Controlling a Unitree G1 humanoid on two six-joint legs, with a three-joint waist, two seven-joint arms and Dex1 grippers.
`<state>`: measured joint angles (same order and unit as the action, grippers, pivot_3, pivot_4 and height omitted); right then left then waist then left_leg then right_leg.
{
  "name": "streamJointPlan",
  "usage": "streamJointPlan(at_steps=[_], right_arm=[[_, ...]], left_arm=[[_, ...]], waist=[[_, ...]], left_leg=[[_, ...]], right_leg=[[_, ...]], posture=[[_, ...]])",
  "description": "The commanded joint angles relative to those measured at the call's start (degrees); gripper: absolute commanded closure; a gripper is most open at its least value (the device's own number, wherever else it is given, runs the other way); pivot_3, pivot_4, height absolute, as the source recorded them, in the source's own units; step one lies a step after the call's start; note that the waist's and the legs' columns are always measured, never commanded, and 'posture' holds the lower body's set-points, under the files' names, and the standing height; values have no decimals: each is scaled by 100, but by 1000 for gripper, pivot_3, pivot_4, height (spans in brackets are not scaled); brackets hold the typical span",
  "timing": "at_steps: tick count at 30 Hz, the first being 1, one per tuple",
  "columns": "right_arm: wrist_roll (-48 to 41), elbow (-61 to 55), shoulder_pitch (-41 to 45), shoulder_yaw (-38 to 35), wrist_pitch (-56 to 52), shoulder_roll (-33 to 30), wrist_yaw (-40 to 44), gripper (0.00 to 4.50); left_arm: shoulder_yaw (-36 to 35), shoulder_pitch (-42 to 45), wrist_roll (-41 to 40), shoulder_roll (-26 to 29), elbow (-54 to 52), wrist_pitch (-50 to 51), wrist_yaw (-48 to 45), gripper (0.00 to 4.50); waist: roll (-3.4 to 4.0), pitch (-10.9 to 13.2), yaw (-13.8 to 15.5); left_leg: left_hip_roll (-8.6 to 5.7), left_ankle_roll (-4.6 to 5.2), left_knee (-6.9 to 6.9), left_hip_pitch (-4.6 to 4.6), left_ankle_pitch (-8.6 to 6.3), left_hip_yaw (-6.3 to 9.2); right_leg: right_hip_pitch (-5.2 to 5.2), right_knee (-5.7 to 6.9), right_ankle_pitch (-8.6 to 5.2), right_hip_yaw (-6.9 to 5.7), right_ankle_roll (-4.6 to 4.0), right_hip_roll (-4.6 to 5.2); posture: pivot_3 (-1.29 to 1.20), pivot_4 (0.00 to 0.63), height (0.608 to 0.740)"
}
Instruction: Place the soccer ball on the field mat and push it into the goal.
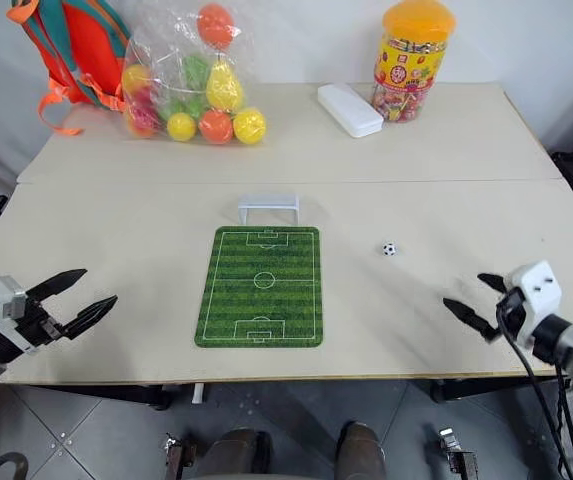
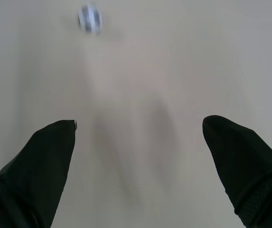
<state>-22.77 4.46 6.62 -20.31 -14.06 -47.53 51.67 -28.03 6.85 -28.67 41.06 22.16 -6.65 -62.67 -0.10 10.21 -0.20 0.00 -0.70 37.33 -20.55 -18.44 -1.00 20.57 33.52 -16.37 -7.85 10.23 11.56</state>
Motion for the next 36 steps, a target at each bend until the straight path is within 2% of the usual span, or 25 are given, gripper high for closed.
streamJointPlan(at_steps=[1,3,6,10,14,21,26,29,36], right_arm=[[119,-182,525,414,-611,-232,-60,27],[96,-88,899,612,-663,-164,48,27],[455,598,1822,1332,-575,25,302,27],[722,1298,2526,1842,-397,254,578,27],[1060,2189,3218,2228,-32,543,834,27],[1532,3604,3874,2501,608,883,1001,27],[1672,3880,3965,2524,675,938,1166,27],[1690,3975,4026,2471,779,1014,1141,598],[1743,4071,4058,2432,897,1085,1123,2926]], left_arm=[[107,152,-226,33,-274,0,-381,0],[204,240,-280,10,-323,55,-557,0],[441,609,-266,-45,-199,93,-759,0],[533,742,-303,-66,-216,115,-985,0],[565,784,-304,-98,-280,129,-1019,0],[395,337,-399,-125,-653,145,-963,0],[298,38,-457,-176,-919,137,-804,0],[299,-33,-449,-217,-1003,121,-729,0],[321,-26,-433,-297,-1026,64,-657,0]], waist=[[0,0,0],[0,0,1],[-1,1,-7],[-1,0,-18],[-1,1,-65],[-2,1,-161],[-2,1,-169],[-2,1,-166],[-2,1,-164]], left_leg=[[1,-1,0,2,-1,-2],[1,-1,-1,1,-1,-5],[0,0,-1,-8,-2,-9],[0,2,4,-18,-3,-10],[-3,4,14,-79,-5,-13],[-2,4,12,-78,-5,-13],[-1,4,18,-77,-5,-17],[0,4,24,-76,-5,-17],[1,4,53,-76,-5,-19]], right_leg=[[0,3,0,3,-1,0],[4,3,1,5,-1,-1],[14,2,1,7,-1,-3],[22,3,1,6,-1,-3],[81,11,1,5,-1,-2],[82,13,1,5,0,-2],[82,17,1,10,0,-2],[82,22,1,11,0,-2],[79,40,3,19,-3,-2]], posture=[[0,150,740],[0,150,740],[0,150,740],[0,150,740],[0,150,740],[0,150,740],[0,150,740],[0,150,740],[0,150,740]])
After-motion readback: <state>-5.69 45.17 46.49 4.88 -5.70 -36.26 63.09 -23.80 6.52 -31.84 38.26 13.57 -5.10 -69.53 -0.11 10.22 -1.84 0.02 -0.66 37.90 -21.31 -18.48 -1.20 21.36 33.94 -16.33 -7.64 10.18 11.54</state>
